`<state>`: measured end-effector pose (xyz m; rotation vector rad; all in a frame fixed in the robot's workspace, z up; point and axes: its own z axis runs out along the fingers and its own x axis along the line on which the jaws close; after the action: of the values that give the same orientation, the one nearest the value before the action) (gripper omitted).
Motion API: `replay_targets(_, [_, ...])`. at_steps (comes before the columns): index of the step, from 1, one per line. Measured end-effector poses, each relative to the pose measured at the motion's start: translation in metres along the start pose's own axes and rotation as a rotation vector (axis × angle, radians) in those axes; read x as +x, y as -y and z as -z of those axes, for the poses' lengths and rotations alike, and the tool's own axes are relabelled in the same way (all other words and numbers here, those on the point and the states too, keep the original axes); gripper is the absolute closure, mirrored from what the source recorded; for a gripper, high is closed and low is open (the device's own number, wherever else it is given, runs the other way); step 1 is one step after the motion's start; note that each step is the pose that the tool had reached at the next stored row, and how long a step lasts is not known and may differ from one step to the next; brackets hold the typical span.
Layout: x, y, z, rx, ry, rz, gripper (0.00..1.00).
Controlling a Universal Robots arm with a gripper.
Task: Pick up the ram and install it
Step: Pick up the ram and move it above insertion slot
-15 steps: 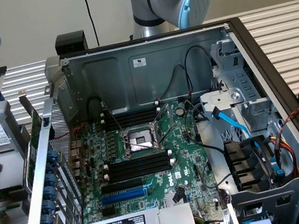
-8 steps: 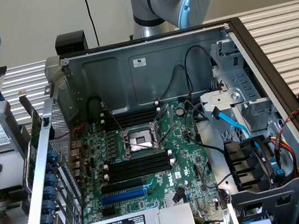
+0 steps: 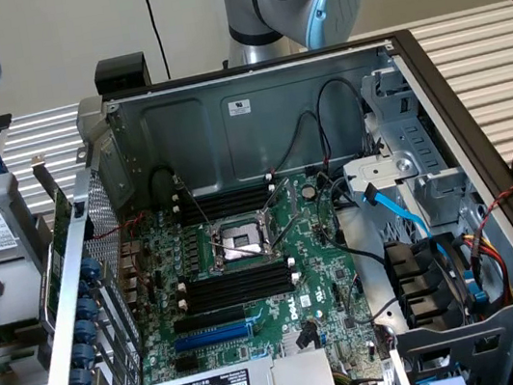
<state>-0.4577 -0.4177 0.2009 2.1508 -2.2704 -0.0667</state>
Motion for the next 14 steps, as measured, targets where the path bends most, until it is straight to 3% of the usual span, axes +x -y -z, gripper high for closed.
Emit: replay_targets(14, [-0.0002, -0.0004, 0.0102, -0.0001, -0.0007, 0.0, 0.88])
